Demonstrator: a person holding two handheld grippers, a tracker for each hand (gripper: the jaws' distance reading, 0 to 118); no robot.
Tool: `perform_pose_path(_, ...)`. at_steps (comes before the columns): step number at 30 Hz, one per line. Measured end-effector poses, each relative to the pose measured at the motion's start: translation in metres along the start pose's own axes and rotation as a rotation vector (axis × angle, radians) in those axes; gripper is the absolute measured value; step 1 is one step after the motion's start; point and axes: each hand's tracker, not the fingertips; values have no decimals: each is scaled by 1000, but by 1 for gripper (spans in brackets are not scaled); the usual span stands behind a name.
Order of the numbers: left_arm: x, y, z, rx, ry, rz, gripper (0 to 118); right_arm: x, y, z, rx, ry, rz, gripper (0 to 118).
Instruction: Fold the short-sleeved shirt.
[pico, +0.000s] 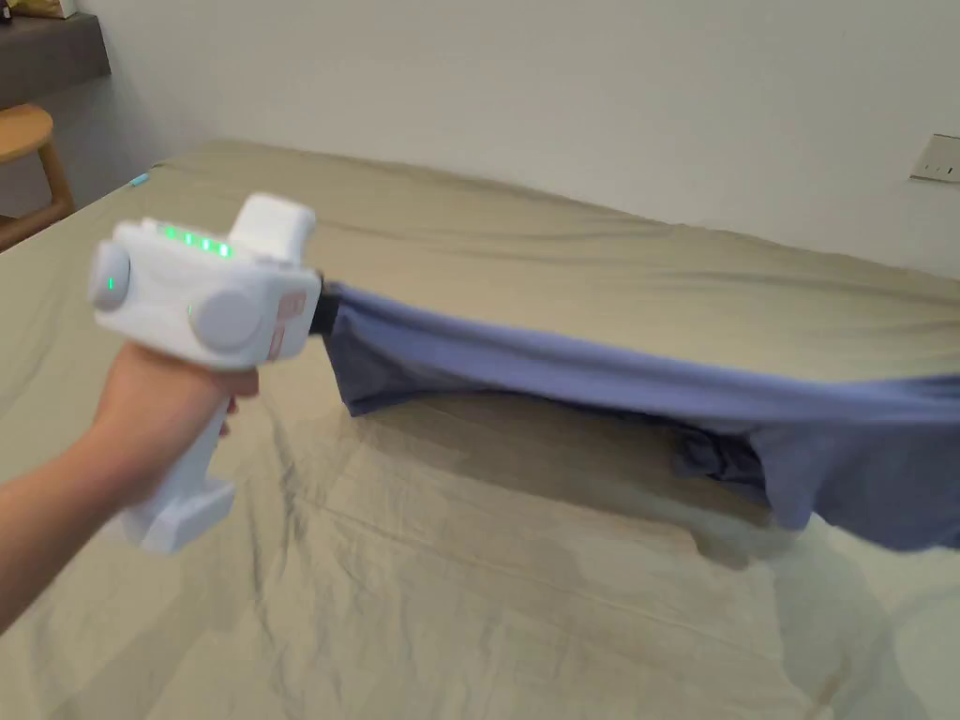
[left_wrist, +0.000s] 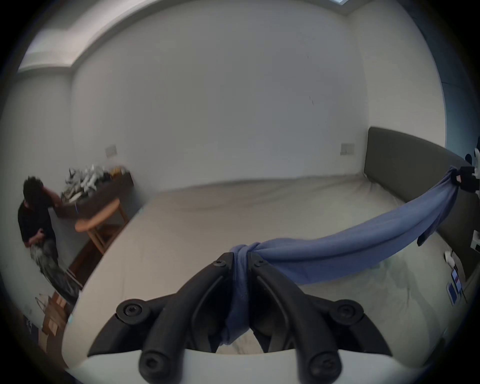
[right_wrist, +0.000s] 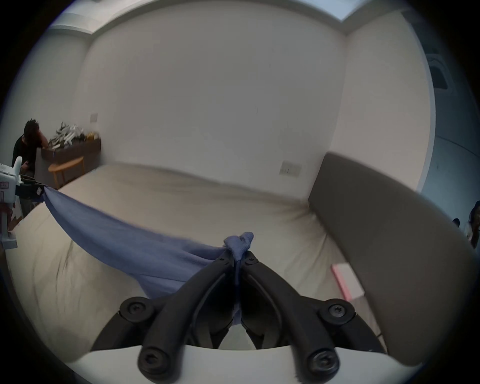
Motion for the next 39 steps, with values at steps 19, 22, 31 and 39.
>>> perform_pose_path(19, 40, -250, 120, -450, -92, -167, 9, -41, -278, 137, -626, 145, -113, 6)
perform_pose_path(22, 37, -261, 134, -474, -112, -176, 9, -32, -284, 157, -656, 160, -143, 6)
perform_pose_path(31, 42, -288, 150, -548, -103, -180, 9, -38, -308, 183, -794, 179, -178, 6)
perform_pose_path(39, 46, -276, 127, -494, -41, -92, 118, -51, -274, 153, -686, 124, -67, 94)
